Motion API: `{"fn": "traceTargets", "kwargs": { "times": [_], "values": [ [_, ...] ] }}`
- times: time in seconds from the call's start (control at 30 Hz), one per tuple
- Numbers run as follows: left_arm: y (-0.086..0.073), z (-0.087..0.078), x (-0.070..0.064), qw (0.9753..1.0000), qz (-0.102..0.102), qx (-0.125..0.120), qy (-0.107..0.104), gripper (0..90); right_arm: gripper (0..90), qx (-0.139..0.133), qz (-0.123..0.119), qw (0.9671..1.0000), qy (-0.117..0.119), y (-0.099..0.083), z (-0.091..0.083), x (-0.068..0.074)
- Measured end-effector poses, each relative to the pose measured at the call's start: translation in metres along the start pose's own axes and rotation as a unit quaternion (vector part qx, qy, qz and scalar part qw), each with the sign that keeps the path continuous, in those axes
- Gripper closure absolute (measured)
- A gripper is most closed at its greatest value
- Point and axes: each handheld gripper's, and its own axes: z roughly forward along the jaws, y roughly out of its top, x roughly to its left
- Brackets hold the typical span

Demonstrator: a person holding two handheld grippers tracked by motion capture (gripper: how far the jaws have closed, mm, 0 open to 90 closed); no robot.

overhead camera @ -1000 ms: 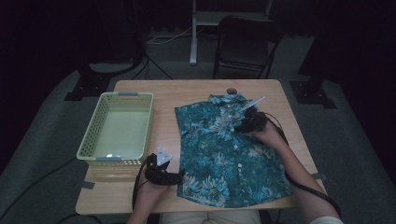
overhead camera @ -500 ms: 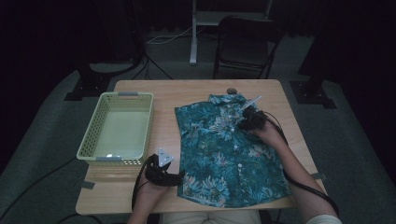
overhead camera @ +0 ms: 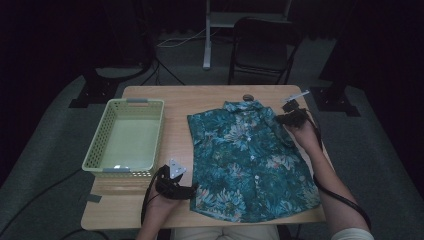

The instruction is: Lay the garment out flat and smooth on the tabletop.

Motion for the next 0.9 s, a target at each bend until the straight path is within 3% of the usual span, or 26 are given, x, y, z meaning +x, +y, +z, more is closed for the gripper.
{"fn": "traceTargets", "kwargs": {
  "times": [0.1, 0.23, 0.43, 0.6, 0.67, 0.8, 0.9],
  "values": [
    [0.000, 0.000, 0.000, 1.0000, 0.000, 0.001, 0.000, 11.8, 87.4, -0.004, 0.022, 0.9992, -0.032, -0.001, -0.008, -0.016],
    [0.000, 0.000, 0.000, 1.0000, 0.000, 0.000, 0.000, 11.8, 87.3, 0.012, 0.058, 0.9962, -0.064, -0.003, -0.010, -0.040],
    [0.000, 0.000, 0.000, 1.0000, 0.000, 0.000, -0.001, 11.8, 87.2, 0.041, 0.091, 0.9912, -0.087, -0.013, -0.003, -0.066],
    [0.000, 0.000, 0.000, 1.0000, 0.001, 0.001, -0.001, 11.8, 85.1, 0.045, 0.110, 0.9865, -0.113, -0.023, 0.000, -0.081],
    [0.000, 0.000, 0.000, 1.0000, 0.001, 0.001, -0.001, 11.8, 77.0, 0.048, 0.118, 0.9841, -0.124, -0.028, 0.001, -0.086],
    [0.000, 0.000, 0.000, 1.0000, 0.000, 0.001, -0.001, 11.8, 55.3, 0.043, 0.165, 0.9760, -0.135, -0.036, -0.001, -0.095],
    [0.000, 0.000, 0.000, 1.0000, 0.000, 0.000, -0.002, 11.8, 43.4, 0.045, 0.181, 0.9741, -0.128, -0.038, -0.003, -0.098]
  ]
}}
